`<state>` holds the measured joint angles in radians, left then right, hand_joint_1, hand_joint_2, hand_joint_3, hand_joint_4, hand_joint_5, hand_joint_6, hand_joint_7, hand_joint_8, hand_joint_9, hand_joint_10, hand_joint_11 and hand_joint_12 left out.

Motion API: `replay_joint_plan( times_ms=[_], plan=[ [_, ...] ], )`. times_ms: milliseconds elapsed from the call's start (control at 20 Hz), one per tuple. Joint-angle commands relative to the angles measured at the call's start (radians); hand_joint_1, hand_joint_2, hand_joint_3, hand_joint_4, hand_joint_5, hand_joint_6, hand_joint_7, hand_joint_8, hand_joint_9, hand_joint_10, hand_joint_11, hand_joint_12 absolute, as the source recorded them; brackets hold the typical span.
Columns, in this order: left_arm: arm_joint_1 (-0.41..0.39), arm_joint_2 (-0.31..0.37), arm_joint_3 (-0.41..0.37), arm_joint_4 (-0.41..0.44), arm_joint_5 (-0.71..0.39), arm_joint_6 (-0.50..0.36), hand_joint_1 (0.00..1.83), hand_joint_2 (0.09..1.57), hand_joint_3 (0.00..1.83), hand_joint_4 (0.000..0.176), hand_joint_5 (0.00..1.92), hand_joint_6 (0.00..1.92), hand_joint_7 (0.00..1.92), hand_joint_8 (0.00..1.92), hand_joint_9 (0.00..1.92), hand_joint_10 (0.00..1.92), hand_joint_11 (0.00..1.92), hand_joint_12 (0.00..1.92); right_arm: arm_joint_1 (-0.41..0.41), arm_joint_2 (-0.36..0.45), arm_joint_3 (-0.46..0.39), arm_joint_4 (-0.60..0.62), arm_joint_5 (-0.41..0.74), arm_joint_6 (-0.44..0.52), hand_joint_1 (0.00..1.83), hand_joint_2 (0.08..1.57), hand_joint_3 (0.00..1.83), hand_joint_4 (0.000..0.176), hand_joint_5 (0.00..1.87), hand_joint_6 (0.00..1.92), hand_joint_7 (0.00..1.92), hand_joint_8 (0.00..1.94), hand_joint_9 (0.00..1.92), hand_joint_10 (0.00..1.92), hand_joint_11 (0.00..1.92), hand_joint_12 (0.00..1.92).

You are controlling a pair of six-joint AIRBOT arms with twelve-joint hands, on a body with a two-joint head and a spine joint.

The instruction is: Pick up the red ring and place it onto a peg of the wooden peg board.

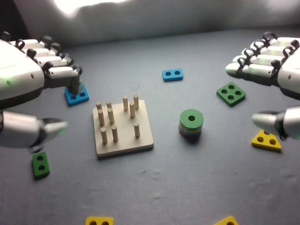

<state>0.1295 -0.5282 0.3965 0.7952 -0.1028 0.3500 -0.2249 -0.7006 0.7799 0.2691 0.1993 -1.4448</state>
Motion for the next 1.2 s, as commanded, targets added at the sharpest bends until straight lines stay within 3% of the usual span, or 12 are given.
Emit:
replay_joint_plan(
  times_ms=[0, 200, 550, 600, 650, 750, 800, 850, 950, 1100, 1150],
  plan=[
    [-0.009, 0.013, 0.001, -0.005, -0.064, 0.003, 0.00, 1.34, 0.08, 0.000, 0.13, 0.00, 0.13, 0.00, 0.10, 0.00, 0.00, 0.26, 0.013, 0.008, 0.002, -0.003, 0.101, 0.001, 0.00, 1.30, 0.05, 0.000, 0.05, 0.00, 0.04, 0.00, 0.03, 0.00, 0.00, 0.07],
    [-0.009, 0.013, 0.001, -0.003, -0.064, 0.003, 0.00, 1.37, 0.03, 0.000, 0.11, 0.00, 0.12, 0.01, 0.09, 0.00, 0.00, 0.26, 0.015, -0.023, 0.023, -0.003, 0.101, 0.001, 0.00, 1.33, 0.01, 0.000, 0.10, 0.00, 0.09, 0.00, 0.08, 0.00, 0.00, 0.19],
    [-0.011, 0.013, 0.002, -0.007, -0.064, 0.003, 0.00, 1.38, 0.01, 0.000, 0.10, 0.00, 0.10, 0.01, 0.08, 0.00, 0.00, 0.20, 0.018, -0.220, 0.207, 0.000, 0.092, -0.009, 0.00, 1.32, 0.00, 0.000, 0.13, 0.01, 0.11, 0.00, 0.09, 0.00, 0.00, 0.15],
    [-0.011, 0.013, 0.001, -0.008, -0.064, 0.003, 0.00, 1.38, 0.00, 0.000, 0.10, 0.01, 0.10, 0.01, 0.08, 0.00, 0.00, 0.19, 0.018, -0.248, 0.230, 0.000, 0.091, -0.010, 0.00, 1.30, 0.00, 0.015, 0.19, 0.02, 0.13, 0.01, 0.10, 0.00, 0.00, 0.06],
    [-0.011, 0.013, 0.000, -0.008, -0.064, 0.003, 0.00, 1.37, 0.00, 0.000, 0.11, 0.01, 0.10, 0.00, 0.08, 0.00, 0.00, 0.22, 0.017, -0.268, 0.248, 0.000, 0.089, -0.013, 0.00, 1.25, 0.00, 0.059, 0.23, 0.01, 0.15, 0.00, 0.11, 0.00, 0.00, 0.05],
    [-0.011, 0.013, 0.000, -0.008, -0.064, 0.003, 0.00, 1.37, 0.00, 0.000, 0.11, 0.00, 0.10, 0.00, 0.09, 0.00, 0.00, 0.25, 0.007, -0.315, 0.282, 0.000, 0.089, -0.046, 0.00, 1.18, 0.00, 0.115, 0.27, 0.01, 0.13, 0.00, 0.08, 0.00, 0.00, 0.01],
    [-0.011, 0.013, 0.000, -0.008, -0.064, 0.003, 0.00, 1.37, 0.00, 0.000, 0.11, 0.00, 0.11, 0.00, 0.09, 0.00, 0.00, 0.28, 0.002, -0.336, 0.296, 0.000, 0.089, -0.057, 0.01, 1.15, 0.00, 0.135, 0.28, 0.01, 0.10, 0.00, 0.06, 0.00, 0.00, 0.00],
    [-0.012, 0.013, 0.000, -0.008, -0.064, 0.003, 0.00, 1.37, 0.00, 0.000, 0.11, 0.00, 0.11, 0.00, 0.09, 0.00, 0.00, 0.29, -0.007, -0.358, 0.313, 0.000, 0.091, -0.060, 0.13, 1.08, 0.00, 0.153, 0.36, 0.03, 0.08, 0.00, 0.03, 0.00, 0.00, 0.00],
    [-0.013, 0.012, 0.000, -0.008, -0.064, 0.003, 0.00, 1.37, 0.00, 0.000, 0.10, 0.00, 0.10, 0.01, 0.08, 0.00, 0.00, 0.25, -0.020, -0.383, 0.333, 0.001, 0.106, -0.061, 0.28, 1.00, 0.00, 0.174, 0.45, 0.02, 0.01, 0.00, 0.00, 0.00, 0.00, 0.00],
    [-0.012, 0.013, 0.000, -0.008, -0.064, 0.003, 0.00, 1.37, 0.00, 0.000, 0.16, 0.01, 0.16, 0.01, 0.13, 0.01, 0.00, 0.36, -0.024, -0.419, 0.365, 0.001, 0.126, -0.061, 0.47, 0.88, 0.00, 0.176, 0.60, 0.01, 0.00, 0.00, 0.00, 0.00, 0.00, 0.00],
    [-0.012, 0.013, 0.000, -0.008, -0.064, 0.003, 0.00, 1.37, 0.00, 0.000, 0.15, 0.00, 0.16, 0.00, 0.13, 0.00, 0.00, 0.34, -0.020, -0.426, 0.371, 0.001, 0.131, -0.061, 0.62, 0.83, 0.00, 0.176, 0.67, 0.01, 0.00, 0.00, 0.00, 0.00, 0.00, 0.00]
  ],
)
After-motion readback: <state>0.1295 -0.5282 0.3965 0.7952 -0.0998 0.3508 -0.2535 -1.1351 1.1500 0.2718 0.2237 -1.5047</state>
